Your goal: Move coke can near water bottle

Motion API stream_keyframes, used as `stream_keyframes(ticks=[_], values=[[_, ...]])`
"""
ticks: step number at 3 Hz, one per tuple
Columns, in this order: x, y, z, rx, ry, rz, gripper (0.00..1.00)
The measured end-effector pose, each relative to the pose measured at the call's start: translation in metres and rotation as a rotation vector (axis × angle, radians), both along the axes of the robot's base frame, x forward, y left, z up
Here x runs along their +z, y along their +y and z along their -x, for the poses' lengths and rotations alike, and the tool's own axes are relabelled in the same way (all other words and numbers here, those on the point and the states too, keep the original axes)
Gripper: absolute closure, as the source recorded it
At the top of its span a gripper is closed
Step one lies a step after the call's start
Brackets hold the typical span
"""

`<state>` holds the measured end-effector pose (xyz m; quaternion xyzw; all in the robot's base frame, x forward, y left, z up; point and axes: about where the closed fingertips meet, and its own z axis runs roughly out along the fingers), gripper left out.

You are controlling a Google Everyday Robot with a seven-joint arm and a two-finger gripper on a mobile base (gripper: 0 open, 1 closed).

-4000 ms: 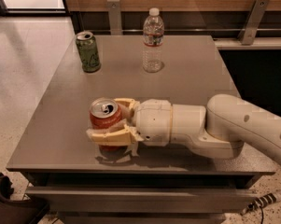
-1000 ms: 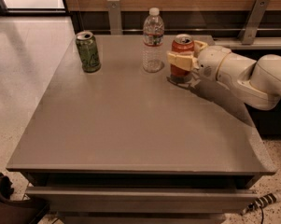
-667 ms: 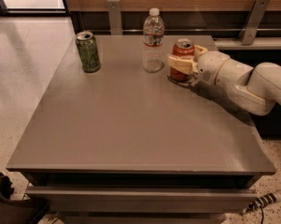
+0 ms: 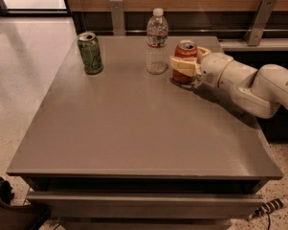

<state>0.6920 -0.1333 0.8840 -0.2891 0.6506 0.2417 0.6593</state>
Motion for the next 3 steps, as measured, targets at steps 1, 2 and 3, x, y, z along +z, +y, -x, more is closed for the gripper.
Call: stream_keyframes(ticks=[1, 2, 3], values=[[0.0005, 0.0020, -0.0001, 0.003, -0.001, 0.000, 0.24], [0.0011, 0.0049, -0.0002, 0.007, -0.001, -0.001, 0.01], [0.0013, 0.0056, -0.0002, 0.008, -0.001, -0.001, 0.00]])
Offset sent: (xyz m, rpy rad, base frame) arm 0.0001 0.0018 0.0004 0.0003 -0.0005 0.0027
